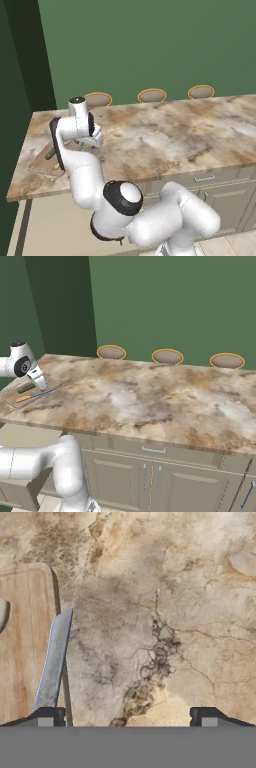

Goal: Open the drawer on the left and place the cutting tools on the cutting board.

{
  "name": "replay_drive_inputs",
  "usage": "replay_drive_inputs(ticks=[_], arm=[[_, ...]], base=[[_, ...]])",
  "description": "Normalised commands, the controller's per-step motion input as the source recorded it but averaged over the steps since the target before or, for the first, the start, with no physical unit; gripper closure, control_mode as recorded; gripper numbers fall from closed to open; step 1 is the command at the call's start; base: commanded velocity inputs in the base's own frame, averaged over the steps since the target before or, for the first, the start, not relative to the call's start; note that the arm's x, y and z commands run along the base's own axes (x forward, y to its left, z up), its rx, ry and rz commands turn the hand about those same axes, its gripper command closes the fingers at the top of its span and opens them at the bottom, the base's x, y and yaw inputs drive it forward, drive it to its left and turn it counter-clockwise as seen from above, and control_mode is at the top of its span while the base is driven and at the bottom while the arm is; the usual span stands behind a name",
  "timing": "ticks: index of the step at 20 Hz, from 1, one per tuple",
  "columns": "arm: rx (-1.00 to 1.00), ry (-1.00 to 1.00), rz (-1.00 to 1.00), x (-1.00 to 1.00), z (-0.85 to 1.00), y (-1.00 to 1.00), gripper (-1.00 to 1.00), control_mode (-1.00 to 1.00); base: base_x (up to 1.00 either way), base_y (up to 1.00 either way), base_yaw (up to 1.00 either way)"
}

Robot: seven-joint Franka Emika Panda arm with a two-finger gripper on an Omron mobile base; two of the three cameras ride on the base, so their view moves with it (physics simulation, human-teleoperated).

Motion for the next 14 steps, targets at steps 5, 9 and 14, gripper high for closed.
replay_drive_inputs(ticks=[5,9,14], arm=[[0.01,-0.08,0.00,-0.55,0.23,-1.00,-1.00,-1.00],[0.22,-0.04,0.00,-0.02,0.83,-1.00,-1.00,-1.00],[0.45,-0.15,0.00,-0.01,1.00,-1.00,-1.00,-1.00]], base=[[0.00,0.00,0.00],[0.00,0.00,0.00],[0.00,0.00,0.00]])
